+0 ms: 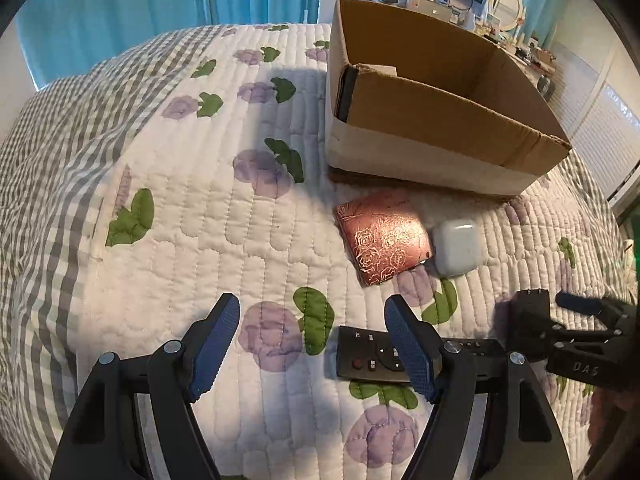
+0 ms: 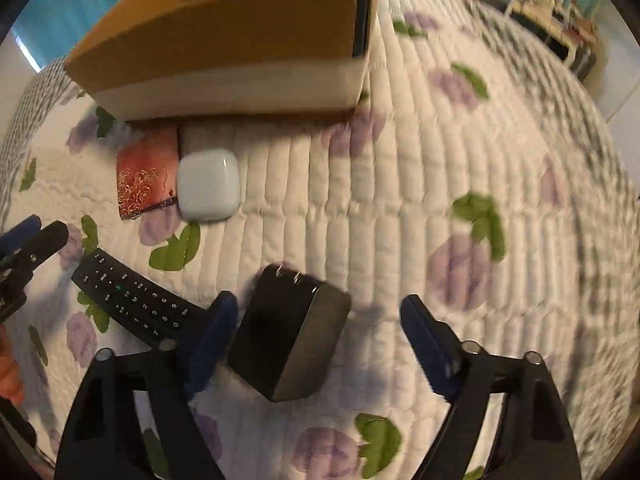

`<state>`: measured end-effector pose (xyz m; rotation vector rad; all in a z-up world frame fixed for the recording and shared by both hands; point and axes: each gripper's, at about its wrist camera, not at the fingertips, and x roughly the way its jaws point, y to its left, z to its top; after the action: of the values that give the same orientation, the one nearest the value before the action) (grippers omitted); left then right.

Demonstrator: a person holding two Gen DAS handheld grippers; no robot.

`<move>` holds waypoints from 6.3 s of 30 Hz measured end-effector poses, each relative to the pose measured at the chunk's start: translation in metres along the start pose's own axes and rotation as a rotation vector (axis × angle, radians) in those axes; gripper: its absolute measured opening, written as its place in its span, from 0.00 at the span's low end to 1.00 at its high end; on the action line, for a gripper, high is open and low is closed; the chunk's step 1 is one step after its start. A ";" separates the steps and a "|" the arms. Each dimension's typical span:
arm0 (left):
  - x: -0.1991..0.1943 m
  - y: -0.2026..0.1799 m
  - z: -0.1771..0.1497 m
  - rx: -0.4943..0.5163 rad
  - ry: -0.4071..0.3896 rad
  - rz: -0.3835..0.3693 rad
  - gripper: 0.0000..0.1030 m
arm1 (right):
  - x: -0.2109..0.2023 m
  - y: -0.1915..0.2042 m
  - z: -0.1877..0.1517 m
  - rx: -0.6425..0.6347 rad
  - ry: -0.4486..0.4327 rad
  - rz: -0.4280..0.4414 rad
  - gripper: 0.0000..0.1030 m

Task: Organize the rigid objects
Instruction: 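Grasp the black power bank with the right gripper, then grasp the white earbuds case with the left gripper while the right holds the power bank, then lower earbuds case and power bank into the box and open both grippers, then grasp the black TV remote by its end with the right gripper, then grasp the red rose-patterned booklet by its edge with the left gripper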

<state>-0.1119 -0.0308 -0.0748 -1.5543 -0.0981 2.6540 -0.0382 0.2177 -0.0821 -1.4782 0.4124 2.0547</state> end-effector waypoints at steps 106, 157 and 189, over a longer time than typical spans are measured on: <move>0.002 -0.074 0.182 0.164 -0.185 -0.107 0.69 | -0.054 -0.008 0.216 -0.070 -0.293 0.054 0.47; -0.020 0.036 -0.026 0.072 0.029 0.015 0.73 | 0.003 0.106 -0.026 -0.488 -0.135 0.124 0.24; 0.071 -0.088 -0.004 0.645 -0.046 0.085 0.56 | 0.005 0.003 0.007 -0.139 -0.044 0.073 0.18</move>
<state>-0.1411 0.0631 -0.1304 -1.2896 0.7545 2.4070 -0.0465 0.2200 -0.0849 -1.5148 0.3164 2.2088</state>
